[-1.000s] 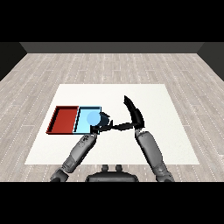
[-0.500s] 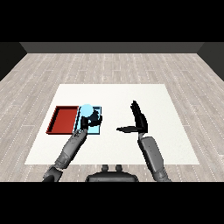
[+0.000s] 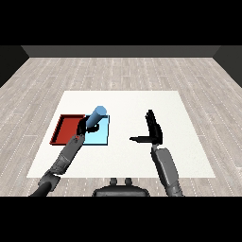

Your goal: Pick the blue can and put it in the blue box

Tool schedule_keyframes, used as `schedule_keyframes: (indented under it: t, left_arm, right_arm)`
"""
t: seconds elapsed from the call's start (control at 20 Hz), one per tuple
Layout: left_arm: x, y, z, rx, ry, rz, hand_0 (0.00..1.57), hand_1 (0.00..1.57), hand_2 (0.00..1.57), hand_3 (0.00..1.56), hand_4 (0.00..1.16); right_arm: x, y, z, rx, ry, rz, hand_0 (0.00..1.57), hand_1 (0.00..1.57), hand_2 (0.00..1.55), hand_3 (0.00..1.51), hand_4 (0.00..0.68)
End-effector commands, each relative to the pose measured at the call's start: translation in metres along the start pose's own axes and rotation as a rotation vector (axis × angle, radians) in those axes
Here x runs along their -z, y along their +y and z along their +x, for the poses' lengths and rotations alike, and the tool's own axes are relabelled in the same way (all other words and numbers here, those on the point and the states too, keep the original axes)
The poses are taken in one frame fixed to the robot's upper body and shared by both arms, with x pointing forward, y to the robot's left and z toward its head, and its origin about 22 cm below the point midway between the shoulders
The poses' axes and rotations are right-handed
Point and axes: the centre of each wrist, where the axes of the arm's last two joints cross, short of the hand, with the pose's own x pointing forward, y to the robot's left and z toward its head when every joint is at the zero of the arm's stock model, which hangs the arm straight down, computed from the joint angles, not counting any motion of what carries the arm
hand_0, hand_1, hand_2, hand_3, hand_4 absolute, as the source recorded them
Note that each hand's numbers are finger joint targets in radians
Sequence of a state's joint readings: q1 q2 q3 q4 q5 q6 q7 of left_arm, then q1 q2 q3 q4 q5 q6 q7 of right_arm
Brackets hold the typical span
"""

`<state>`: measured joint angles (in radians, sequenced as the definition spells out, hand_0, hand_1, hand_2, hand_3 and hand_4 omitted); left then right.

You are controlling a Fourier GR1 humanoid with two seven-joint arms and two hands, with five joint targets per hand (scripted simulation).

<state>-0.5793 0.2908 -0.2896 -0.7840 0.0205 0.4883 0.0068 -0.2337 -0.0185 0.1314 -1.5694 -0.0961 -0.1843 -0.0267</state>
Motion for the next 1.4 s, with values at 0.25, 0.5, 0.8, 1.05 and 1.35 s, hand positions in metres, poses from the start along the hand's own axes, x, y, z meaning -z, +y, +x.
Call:
schedule_keyframes:
  t: [0.25, 0.5, 0.8, 1.05, 1.35]
  left_arm:
    - [0.029, 0.008, -0.018, 0.376, 0.277, 0.012, 0.7, 0.7, 0.57, 0.27, 0.88]
    - [0.021, -0.03, -0.023, 0.421, 0.432, -0.083, 1.22, 1.22, 1.03, 0.0, 0.79]
    - [0.008, -0.035, -0.047, 0.243, 0.537, -0.157, 1.05, 1.05, 0.95, 0.0, 0.74]
    - [0.014, -0.037, -0.037, 0.478, 0.574, -0.486, 0.0, 0.0, 0.0, 0.0, 0.0]
    - [0.019, -0.028, -0.031, 0.236, 0.432, 0.114, 0.0, 0.0, 0.0, 0.0, 0.0]
  right_arm:
    - [0.001, -0.024, -0.02, 0.008, 0.02, -0.063, 0.0, 0.0, 0.0, 0.0, 0.0]
    - [0.015, -0.024, -0.028, 0.038, 0.071, -0.078, 0.0, 0.0, 0.0, 0.0, 0.0]
    - [0.016, -0.042, -0.034, 0.01, 0.083, -0.094, 0.0, 0.0, 0.0, 0.0, 0.0]
    - [0.013, -0.05, -0.037, 0.027, 0.074, -0.115, 0.0, 0.0, 0.0, 0.0, 0.0]
    - [0.006, -0.039, -0.038, 0.019, 0.054, -0.095, 0.0, 0.0, 0.0, 0.0, 0.0]
